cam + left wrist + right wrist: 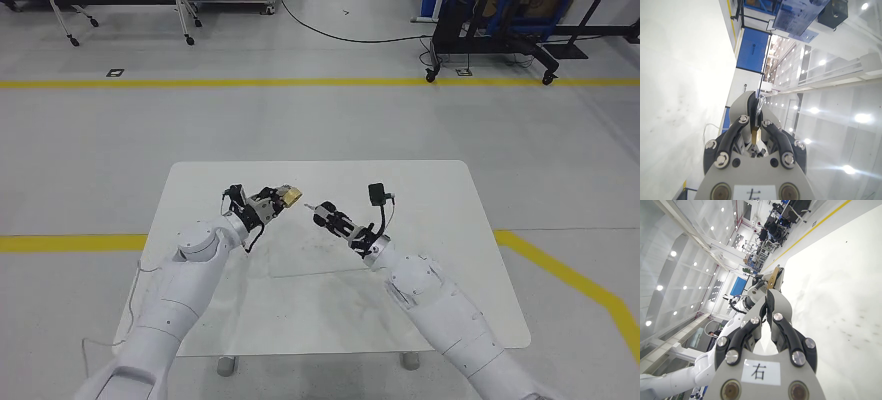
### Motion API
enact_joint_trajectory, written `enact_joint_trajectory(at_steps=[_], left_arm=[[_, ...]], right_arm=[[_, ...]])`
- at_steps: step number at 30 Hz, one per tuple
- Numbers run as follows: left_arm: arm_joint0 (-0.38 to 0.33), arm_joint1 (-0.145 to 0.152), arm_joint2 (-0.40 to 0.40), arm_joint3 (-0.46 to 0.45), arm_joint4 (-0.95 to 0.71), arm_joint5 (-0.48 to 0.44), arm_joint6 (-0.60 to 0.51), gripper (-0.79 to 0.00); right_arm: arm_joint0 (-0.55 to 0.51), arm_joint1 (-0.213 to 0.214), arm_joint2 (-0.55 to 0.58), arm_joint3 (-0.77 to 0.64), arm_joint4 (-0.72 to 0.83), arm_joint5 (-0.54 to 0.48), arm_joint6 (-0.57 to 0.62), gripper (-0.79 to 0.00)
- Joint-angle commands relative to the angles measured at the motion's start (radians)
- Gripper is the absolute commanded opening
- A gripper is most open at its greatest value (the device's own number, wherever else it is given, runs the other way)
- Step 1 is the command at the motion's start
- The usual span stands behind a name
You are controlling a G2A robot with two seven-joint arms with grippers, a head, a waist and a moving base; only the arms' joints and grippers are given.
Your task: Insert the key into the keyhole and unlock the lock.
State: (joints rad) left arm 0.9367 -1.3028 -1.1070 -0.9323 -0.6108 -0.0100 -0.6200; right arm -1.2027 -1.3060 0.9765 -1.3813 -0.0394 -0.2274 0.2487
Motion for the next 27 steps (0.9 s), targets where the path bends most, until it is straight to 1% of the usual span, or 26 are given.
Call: enact_joint_trajectory(at_steps=[1,5,10,18,27], left_arm=[[-0.001,-0.009,0.008,0.028,-0.013,-0.045,0.028,-0.785],[0.002,-0.019,0.024,0.038,0.017,-0.139,0.077,-0.785],[0.016,-0.027,0.032,0.025,0.045,-0.204,0.122,-0.785],[0.033,-0.029,0.026,0.009,0.061,-0.223,0.100,-0.785],[0.041,-0.033,0.019,-0.002,0.070,-0.211,0.092,-0.785]], right_arm=[[-0.012,-0.003,-0.007,-0.018,-0.022,0.039,-0.041,-0.785],[-0.019,-0.014,-0.025,-0.026,-0.020,0.072,-0.098,-0.785],[-0.003,-0.031,-0.049,-0.002,0.003,0.086,-0.125,-0.785],[0.034,-0.050,-0.064,0.049,0.022,0.073,-0.132,-0.785],[0.032,-0.056,-0.045,0.065,0.026,0.067,-0.134,-0.785]])
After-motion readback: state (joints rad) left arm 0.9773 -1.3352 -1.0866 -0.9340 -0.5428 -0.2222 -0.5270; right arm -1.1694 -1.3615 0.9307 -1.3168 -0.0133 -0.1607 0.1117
